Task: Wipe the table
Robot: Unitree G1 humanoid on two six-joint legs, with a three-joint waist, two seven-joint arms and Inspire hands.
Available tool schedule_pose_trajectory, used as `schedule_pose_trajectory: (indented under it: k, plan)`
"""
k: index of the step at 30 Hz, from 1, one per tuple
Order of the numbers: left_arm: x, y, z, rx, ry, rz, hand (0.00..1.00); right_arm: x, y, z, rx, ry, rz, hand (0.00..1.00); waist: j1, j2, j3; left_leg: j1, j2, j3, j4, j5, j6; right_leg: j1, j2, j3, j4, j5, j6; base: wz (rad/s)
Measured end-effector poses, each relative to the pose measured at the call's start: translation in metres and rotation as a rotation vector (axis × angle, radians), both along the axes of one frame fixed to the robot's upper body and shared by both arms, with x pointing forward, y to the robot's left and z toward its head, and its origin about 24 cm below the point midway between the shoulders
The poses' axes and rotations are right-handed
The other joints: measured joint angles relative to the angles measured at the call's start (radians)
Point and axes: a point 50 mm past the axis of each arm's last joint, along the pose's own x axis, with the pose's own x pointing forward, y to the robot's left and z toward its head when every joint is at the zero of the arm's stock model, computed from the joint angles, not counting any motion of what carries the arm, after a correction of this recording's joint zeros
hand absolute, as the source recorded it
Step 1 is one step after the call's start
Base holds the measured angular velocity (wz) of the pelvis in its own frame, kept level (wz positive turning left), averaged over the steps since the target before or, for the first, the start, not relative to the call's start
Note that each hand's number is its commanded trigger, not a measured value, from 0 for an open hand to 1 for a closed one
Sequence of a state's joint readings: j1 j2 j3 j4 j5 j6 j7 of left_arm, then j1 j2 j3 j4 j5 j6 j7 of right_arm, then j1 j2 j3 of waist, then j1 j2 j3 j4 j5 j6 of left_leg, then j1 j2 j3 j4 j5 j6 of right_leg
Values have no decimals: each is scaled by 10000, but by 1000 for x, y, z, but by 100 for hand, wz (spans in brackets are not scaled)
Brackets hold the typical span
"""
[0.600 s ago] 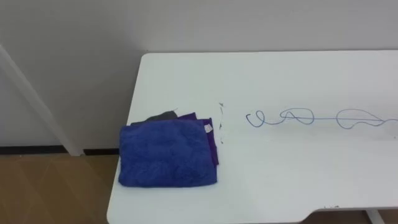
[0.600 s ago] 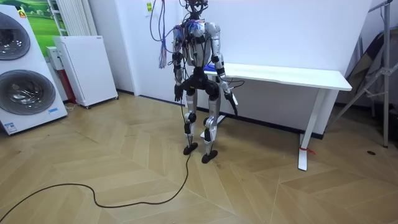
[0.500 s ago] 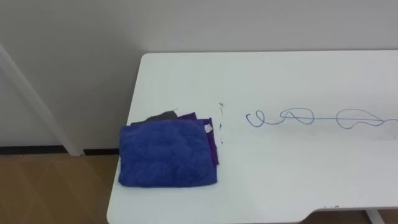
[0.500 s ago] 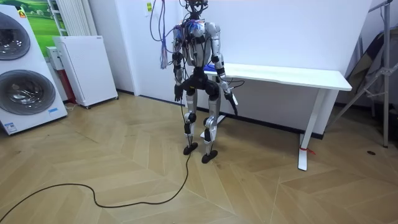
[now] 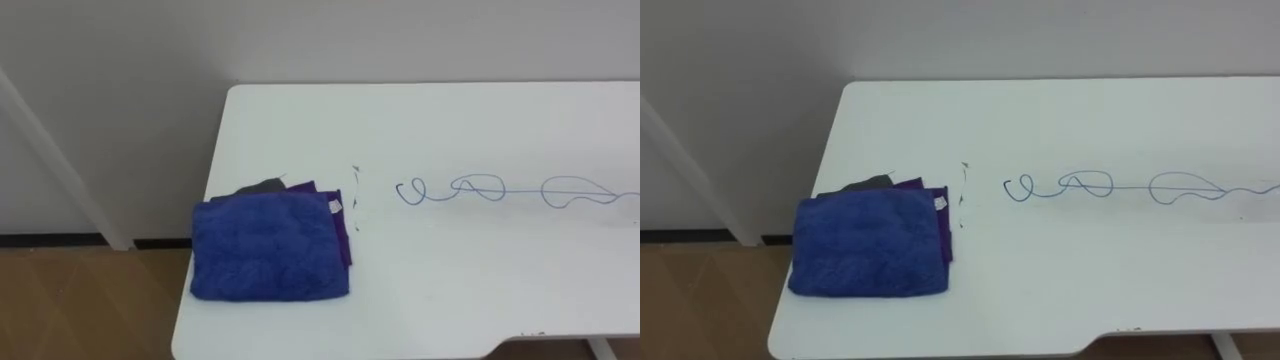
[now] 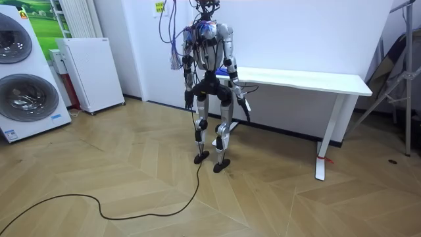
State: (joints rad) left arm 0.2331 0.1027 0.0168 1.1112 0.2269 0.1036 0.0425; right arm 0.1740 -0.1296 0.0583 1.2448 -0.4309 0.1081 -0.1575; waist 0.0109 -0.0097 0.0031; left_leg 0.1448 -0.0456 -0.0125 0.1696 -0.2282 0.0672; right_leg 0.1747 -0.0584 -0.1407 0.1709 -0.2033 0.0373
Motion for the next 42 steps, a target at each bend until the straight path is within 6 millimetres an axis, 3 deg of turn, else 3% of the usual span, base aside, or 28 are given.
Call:
schedule_pose_trajectory:
  k: [6, 9, 13, 19, 21, 23, 27, 29, 33, 38, 42]
  plan:
    - [-1, -1, 0, -401, -14, 254, 0, -13, -1, -1, 213, -58, -2801, 0, -77, -28, 9, -115, -5, -14, 113, -33, 15, -20, -8, -24, -2, -1, 1, 4]
    - [1, 6, 1, -368, -151, 696, 0, -19, -8, 1, 40, -416, -5049, 0, -125, -88, -10, -162, 0, -9, 251, -88, 20, -12, -2, -38, 8, -3, 3, 0]
    - [4, 23, 6, -85, -522, 1532, 0, -25, -26, 7, -474, -1368, -8497, 0, -397, -211, 24, -168, -5, -47, 294, -100, 23, 11, -7, -91, 5, -2, 4, 1]
    - [8, 49, 16, 519, -1240, 2005, 0, -24, -71, 25, -2414, -2958, -10981, 0, -627, -535, 30, -197, -5, 13, 337, -124, 21, -26, -5, -72, 22, -1, 4, -2]
    - [9, 52, 17, 588, -1347, 2151, 0, -12, -88, 33, -2979, -3775, -11224, 0, -643, -570, 37, -189, -10, 61, 341, -133, 32, -35, -6, -77, 38, 2, 10, -10]
    - [12, 54, 18, 648, -1470, 2177, 0, 14, -111, 48, -3651, -4956, -11003, 0, -632, -620, 31, -293, 4, 96, 340, -132, 39, -210, -9, -76, 76, 35, 19, -13]
    - [12, 58, 19, 778, -1547, 2142, 0, 56, -134, 71, -4523, -6759, -10658, 0, -547, -775, 8, -353, 17, 247, 320, -132, 37, -341, 12, -75, 145, 38, 18, -7]
    - [13, 60, 20, 849, -1561, 2031, 0, 86, -139, 86, -5032, -7825, -9757, 0, -521, -824, 12, -459, 1, 265, 382, -132, 35, -398, 24, -113, 150, 42, 12, 0]
    - [19, 61, 21, 1011, -1739, 1982, 0, 124, -140, 112, -5373, -9550, -8008, 0, -324, -756, -36, -562, 12, 257, 354, -131, 34, -519, 14, -251, 142, 42, 12, 1]
    - [17, 57, 20, 863, -1753, 1835, 0, 187, -117, 169, -5497, -12615, -3972, 0, -234, -691, -64, -558, 16, 290, 383, -113, 23, -529, -4, -402, 142, 41, 13, 3]
    - [26, 53, 20, 662, -1980, 1767, 0, 209, -96, 198, -5597, -14086, -1927, 0, 63, -701, -32, -498, 24, 281, 343, -109, 19, -458, -12, -411, 129, 41, 13, 2]
